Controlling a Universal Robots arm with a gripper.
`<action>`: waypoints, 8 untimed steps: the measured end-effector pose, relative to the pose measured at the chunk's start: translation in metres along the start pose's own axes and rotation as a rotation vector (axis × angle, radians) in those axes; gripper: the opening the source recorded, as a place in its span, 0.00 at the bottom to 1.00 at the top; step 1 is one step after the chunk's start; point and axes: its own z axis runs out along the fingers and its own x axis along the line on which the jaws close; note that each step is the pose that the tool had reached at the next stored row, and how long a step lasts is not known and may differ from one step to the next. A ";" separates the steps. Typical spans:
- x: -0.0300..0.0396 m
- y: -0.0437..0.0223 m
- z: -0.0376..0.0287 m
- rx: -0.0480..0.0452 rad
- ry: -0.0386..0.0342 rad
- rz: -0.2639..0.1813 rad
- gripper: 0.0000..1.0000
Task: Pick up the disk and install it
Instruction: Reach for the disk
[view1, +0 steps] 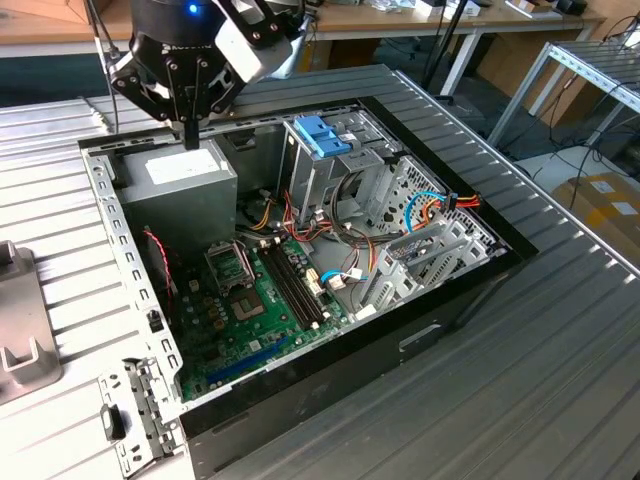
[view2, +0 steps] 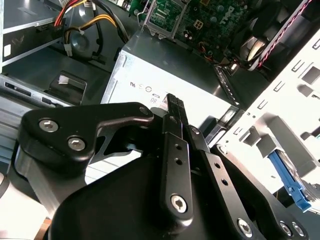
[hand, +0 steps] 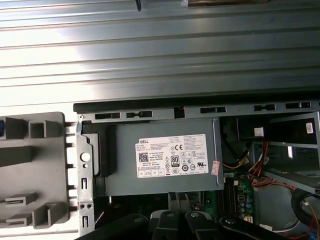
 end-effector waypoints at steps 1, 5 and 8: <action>0.0003 0.0000 0.0000 0.0000 0.0000 0.000 0.10; 0.0033 -0.0002 -0.0001 0.0000 0.0000 0.000 0.10; 0.0045 -0.0003 -0.0001 0.0000 0.0000 0.000 0.10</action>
